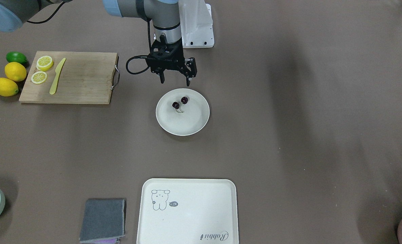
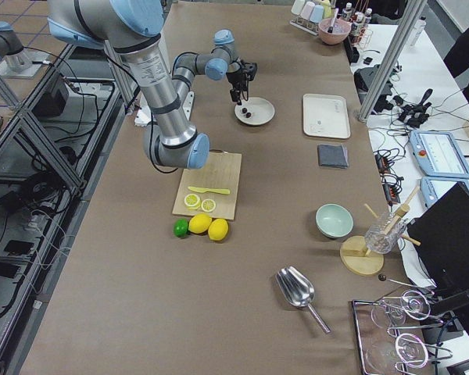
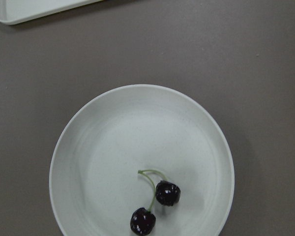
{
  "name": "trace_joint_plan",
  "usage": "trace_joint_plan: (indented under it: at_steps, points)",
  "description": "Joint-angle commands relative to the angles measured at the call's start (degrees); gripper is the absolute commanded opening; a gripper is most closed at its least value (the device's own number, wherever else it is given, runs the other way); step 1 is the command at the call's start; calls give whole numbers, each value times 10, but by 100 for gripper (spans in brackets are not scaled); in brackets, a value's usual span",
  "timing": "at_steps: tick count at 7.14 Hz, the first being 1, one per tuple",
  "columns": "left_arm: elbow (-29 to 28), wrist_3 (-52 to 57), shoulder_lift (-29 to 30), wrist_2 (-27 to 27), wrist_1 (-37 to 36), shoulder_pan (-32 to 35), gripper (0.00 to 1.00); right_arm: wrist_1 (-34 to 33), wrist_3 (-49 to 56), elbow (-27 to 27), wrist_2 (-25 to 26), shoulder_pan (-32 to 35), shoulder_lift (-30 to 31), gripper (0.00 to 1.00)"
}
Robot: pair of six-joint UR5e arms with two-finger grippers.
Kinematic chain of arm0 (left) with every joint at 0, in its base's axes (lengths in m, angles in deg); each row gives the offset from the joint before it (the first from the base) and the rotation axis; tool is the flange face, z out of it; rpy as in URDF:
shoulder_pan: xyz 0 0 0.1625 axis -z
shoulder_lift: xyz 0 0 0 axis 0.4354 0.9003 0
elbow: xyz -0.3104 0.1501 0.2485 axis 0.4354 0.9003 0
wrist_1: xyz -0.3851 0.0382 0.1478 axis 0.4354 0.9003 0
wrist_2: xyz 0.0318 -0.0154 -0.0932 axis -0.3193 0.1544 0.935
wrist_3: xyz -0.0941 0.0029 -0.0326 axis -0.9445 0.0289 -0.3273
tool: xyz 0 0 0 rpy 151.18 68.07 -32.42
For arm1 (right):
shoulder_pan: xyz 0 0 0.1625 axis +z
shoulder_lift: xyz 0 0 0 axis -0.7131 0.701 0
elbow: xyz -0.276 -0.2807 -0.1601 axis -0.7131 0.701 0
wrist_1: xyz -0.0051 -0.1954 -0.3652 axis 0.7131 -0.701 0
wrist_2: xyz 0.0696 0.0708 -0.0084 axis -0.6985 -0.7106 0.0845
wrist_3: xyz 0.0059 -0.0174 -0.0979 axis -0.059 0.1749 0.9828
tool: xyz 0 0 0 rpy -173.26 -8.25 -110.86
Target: Place red cherry on plate
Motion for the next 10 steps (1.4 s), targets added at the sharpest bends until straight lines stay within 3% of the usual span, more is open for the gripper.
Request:
trace_joint_plan:
  at_steps: [1,2,5,7,9,10]
  points:
    - [3,-1,0,0,0,0,98,-7,88,-58,-56,75,76,100]
    - [4,-2,1,0,0,0,98,-7,152,-113,-93,114,152,100]
    - [3,-5,1,0,-2,0,98,-82,326,-129,-198,258,194,100]
    - [2,-6,2,0,-4,0,98,-85,468,-150,-258,346,277,100]
    - [-7,-5,9,0,-8,0,98,-82,626,-143,-315,460,370,100]
    - [-7,-5,9,-1,-9,0,98,-81,699,-109,-361,523,394,100]
